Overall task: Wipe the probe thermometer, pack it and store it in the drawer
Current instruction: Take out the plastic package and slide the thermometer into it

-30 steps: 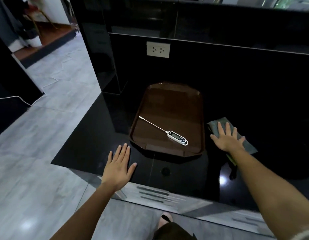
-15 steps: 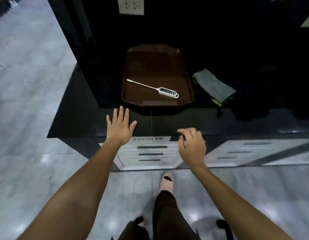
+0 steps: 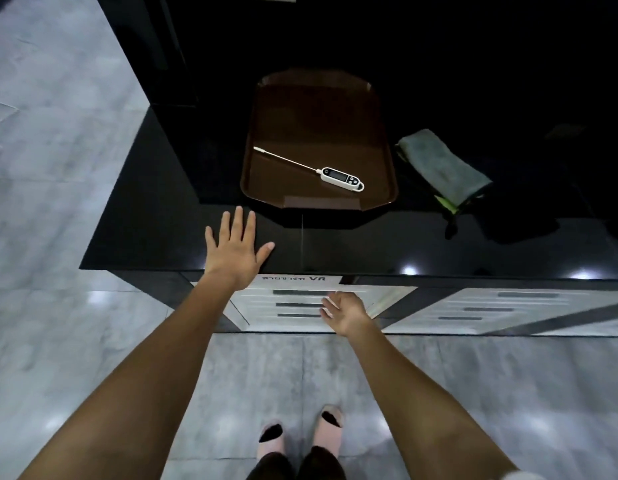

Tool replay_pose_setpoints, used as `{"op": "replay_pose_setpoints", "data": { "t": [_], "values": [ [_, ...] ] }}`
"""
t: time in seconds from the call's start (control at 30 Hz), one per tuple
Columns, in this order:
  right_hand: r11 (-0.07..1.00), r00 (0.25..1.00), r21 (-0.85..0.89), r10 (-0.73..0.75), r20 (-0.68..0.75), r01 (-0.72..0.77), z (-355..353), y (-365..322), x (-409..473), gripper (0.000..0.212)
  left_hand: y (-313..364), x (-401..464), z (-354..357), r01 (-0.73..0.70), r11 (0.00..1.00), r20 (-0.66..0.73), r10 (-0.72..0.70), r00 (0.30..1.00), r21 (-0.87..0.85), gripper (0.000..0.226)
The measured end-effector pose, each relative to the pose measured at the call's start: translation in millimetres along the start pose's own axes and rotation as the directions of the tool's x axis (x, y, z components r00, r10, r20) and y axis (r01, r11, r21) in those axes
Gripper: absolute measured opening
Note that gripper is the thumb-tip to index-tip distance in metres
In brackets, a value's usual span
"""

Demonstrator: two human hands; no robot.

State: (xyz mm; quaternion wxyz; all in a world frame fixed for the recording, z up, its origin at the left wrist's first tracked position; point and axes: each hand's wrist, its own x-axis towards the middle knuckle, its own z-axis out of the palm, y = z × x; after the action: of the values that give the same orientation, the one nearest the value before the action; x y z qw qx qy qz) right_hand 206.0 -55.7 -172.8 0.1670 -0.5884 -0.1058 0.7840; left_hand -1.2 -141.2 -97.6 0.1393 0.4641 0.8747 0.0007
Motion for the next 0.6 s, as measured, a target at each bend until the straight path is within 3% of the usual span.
{"op": "replay_pose_setpoints", "data": {
  "t": [0.27, 0.6],
  "values": [
    [0.994, 0.992, 0.005, 0.108, -0.072, -0.108, 17.3, 2.7, 31.9, 0.025, -0.7, 3.1, 4.9, 0.025, 0.999, -0.027, -0.024, 0.999, 0.026, 0.072],
    [0.994, 0.996, 0.078, 0.081, -0.043, -0.077, 13.7, 10.3, 37.2, 0.033, -3.4, 4.9, 7.0, 0.031, 0.999, -0.019, -0.030, 0.999, 0.034, 0.072]
  ]
}}
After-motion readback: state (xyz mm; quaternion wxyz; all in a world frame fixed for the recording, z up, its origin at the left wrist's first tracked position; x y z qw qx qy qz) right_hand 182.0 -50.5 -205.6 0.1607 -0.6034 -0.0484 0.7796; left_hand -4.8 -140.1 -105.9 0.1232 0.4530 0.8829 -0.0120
